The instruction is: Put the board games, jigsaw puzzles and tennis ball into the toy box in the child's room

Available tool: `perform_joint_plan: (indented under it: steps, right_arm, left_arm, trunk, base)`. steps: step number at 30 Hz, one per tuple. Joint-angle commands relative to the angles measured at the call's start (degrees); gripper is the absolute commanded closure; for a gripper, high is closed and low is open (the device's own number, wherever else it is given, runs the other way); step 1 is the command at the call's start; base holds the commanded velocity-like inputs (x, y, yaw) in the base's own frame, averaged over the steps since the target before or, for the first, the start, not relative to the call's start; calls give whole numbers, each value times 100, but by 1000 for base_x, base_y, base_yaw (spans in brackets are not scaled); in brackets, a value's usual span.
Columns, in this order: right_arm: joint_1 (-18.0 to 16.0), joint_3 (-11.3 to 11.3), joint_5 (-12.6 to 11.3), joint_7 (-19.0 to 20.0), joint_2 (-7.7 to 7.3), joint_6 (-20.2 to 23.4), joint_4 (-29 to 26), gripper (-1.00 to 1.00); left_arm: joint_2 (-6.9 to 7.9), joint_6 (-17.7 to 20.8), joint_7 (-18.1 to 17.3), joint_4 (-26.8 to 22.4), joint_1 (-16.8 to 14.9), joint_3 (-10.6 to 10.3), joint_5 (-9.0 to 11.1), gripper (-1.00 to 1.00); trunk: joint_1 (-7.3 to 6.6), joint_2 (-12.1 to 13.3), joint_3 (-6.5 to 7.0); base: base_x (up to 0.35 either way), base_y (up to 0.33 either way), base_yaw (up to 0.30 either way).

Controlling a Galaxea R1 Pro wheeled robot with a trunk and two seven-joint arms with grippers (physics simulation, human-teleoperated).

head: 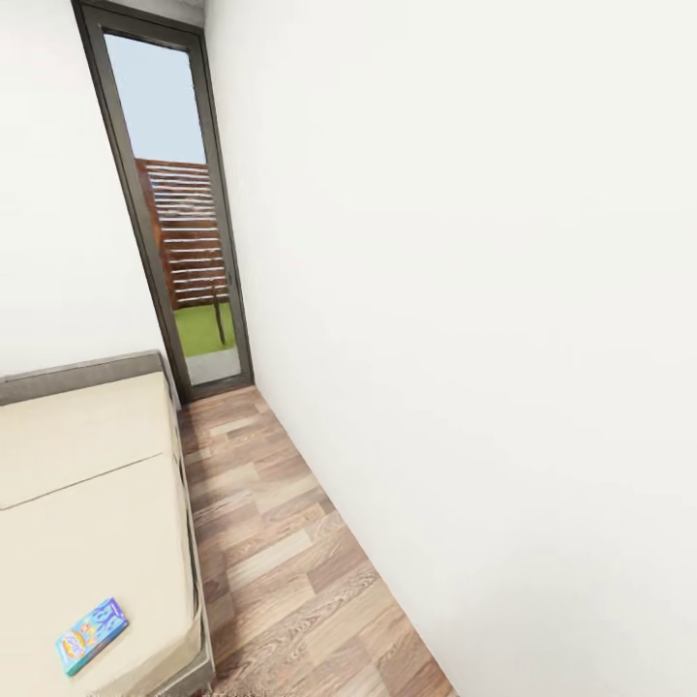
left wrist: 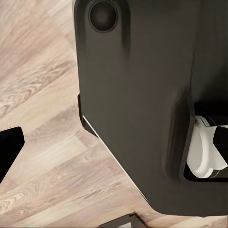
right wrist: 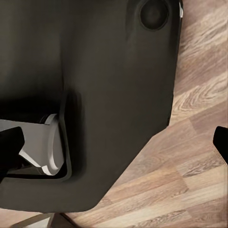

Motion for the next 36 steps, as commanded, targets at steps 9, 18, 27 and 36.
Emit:
perform_joint_plan:
  steps: [9, 18, 27, 36]
  right_arm:
    - [-1, 0, 2, -1, 11, -2, -2, -100]
    - [-1, 0, 2, -1, 12, 1, -2, -100]
    - [-1, 3, 2, -1, 12, 6, -2, -100]
    - [-1, 8, -6, -1, 13, 1, -4, -100]
  left_arm:
    - [0, -18, 1, -2, -2, -4, -2, -100]
    - [-9, -30, -1, -8, -2, 6, 4, -100]
    - [-2, -35, -1, -7, -2, -2, -2, -100]
    - [5, -42, -2, -4, -2, -4, -2, -100]
  trunk:
    - [1, -6, -6]
    - [1, -6, -6]
    - [-109, 195, 83]
    - [-306, 556, 245]
  base:
    - [0, 0, 275]
    - [0, 0, 275]
    - [0, 0, 275]
    - [-90, 0, 275]
